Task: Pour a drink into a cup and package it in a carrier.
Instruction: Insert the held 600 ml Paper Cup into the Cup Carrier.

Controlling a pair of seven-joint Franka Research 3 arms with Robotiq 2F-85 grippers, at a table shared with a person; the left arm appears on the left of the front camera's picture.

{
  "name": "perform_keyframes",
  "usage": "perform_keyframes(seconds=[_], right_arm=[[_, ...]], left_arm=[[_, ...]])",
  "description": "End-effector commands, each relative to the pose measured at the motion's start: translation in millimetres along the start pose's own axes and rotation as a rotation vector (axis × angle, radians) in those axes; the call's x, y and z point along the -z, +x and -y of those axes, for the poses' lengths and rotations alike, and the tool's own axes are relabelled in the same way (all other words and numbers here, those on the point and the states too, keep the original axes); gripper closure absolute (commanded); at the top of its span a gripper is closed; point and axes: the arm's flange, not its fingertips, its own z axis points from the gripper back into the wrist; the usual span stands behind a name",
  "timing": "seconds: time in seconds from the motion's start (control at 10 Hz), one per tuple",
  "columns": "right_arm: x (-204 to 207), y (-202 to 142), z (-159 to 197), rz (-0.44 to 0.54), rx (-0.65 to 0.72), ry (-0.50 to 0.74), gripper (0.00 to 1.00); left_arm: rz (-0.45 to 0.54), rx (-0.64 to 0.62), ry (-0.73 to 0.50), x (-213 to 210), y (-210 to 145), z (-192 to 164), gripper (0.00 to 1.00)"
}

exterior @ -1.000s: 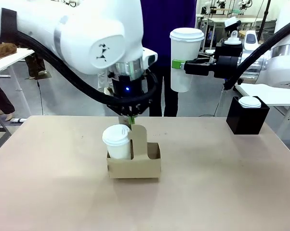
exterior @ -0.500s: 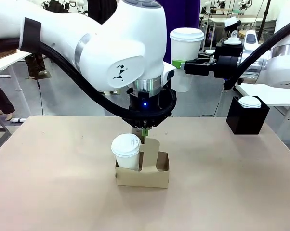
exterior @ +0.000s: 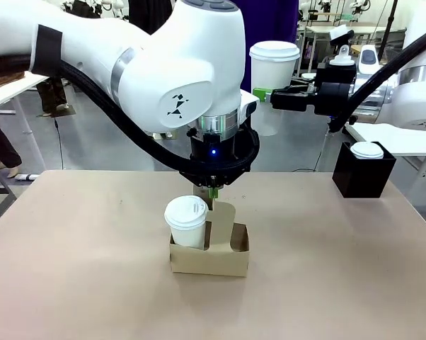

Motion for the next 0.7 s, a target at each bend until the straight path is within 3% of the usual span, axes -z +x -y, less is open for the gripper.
perform_keyframes(seconds=[0.0, 0.1, 0.2, 0.3, 0.5, 0.6], right_arm=[[3.3, 1.8, 0.6, 0.016, -0.012, -0.002, 0.2], [3.3, 1.8, 0.6, 0.016, -0.012, -0.002, 0.2], [0.0, 0.0, 0.0, 0.0, 0.0, 0.0, 0.2], [-1.2, 4.7, 28.1, -0.012, 0.069, 0.011, 0.2], [-8.8, 12.3, 69.1, -0.041, 0.121, 0.115, 0.2], [-11.9, 8.8, 76.3, -0.05, 0.147, 0.18, 0.2]], left_arm=[[-0.006, 0.006, -0.004, -0.5, -1.8, -2.1, 0.98], [0.0, 0.0, 0.0, 0.0, 0.0, 0.0, 0.49], [0.008, 0.043, -0.001, 0.3, -1.3, -6.7, 0.39], [-0.015, 0.081, -0.044, -9.0, -4.2, -11.9, 0.0], [-0.071, 0.186, -0.145, -41.4, -7.6, -31.0, 0.0], [-0.1, 0.23, -0.216, -58.4, -9.2, -45.3, 0.15]])
